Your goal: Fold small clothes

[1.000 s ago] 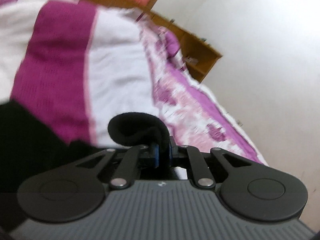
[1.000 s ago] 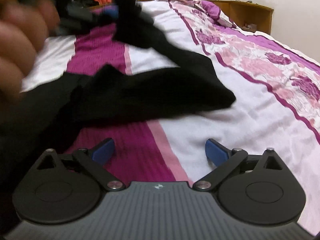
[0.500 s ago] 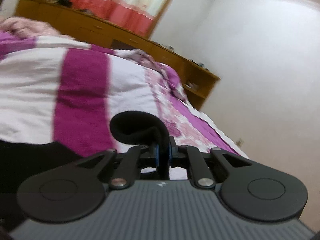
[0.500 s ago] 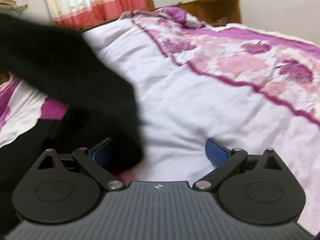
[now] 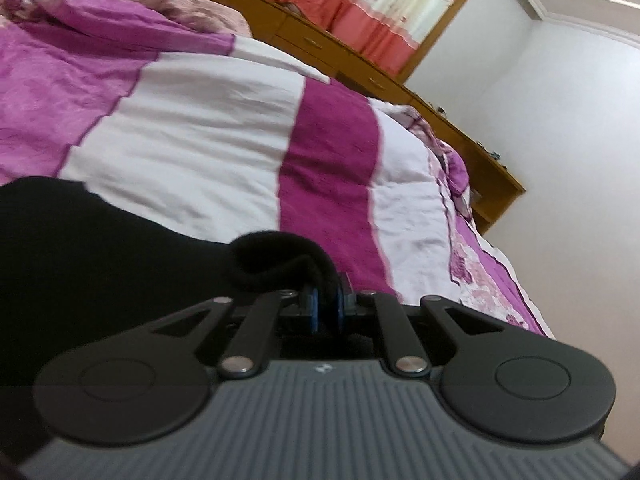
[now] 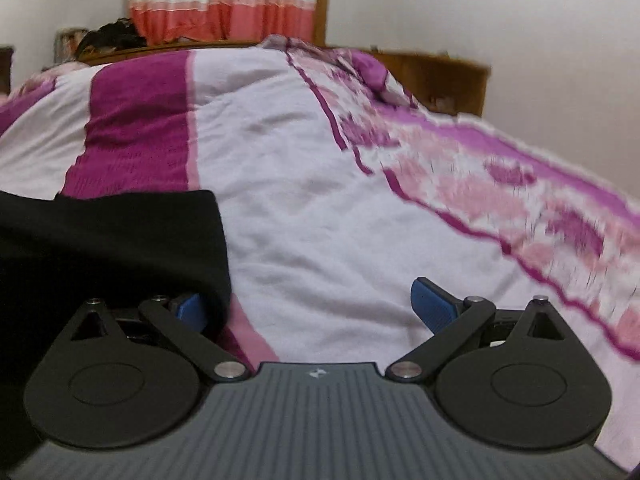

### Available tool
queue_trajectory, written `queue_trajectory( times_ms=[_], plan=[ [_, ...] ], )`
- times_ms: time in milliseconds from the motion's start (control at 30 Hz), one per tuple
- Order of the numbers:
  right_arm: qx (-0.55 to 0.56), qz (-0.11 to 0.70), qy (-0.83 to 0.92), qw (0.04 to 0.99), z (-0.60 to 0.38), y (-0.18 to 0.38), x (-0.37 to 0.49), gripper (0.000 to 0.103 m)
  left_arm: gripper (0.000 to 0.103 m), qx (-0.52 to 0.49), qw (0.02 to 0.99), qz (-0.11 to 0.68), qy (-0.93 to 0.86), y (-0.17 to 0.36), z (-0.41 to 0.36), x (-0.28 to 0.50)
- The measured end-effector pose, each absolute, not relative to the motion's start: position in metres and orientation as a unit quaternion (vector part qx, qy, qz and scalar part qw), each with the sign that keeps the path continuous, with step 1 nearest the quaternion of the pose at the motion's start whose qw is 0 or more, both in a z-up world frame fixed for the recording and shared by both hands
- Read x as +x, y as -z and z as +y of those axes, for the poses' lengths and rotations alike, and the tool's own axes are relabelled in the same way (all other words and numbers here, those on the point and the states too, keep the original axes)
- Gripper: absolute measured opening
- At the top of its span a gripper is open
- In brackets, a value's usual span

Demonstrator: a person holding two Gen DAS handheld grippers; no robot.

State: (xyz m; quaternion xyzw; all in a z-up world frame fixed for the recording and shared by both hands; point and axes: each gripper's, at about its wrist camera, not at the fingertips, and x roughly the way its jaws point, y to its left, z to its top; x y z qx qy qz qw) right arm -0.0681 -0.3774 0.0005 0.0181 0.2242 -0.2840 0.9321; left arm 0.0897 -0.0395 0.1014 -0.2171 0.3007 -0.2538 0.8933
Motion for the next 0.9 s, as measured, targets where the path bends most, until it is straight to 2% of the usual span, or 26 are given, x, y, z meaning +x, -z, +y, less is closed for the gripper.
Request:
queue_trajectory(
  times_ms=[167,500,700,900],
  plan=[
    [-0.061,0.184,0.277,0.941,-0.349,-0.007,-0.071,0.101,0.010,-0.235,0.898,0.279,0.246,-0.108,-0.012,0.084],
    [-0.131,0.146,0.269,0.943,-0.320,-0.009,-0.078,0.101,0.010,-0.253,0.900,0.258,0.245,-0.103,0.021,0.078],
    [-0.181,0.104,0.286,0.935,-0.301,-0.012,-0.087,0.101,0.010,-0.233,0.907,0.263,0.231,-0.099,0.034,0.076],
    [-0.224,0.095,0.264,0.933,-0.274,-0.007,-0.096,0.101,0.010,-0.221,0.917,0.258,0.210,-0.090,0.062,0.075]
  ],
)
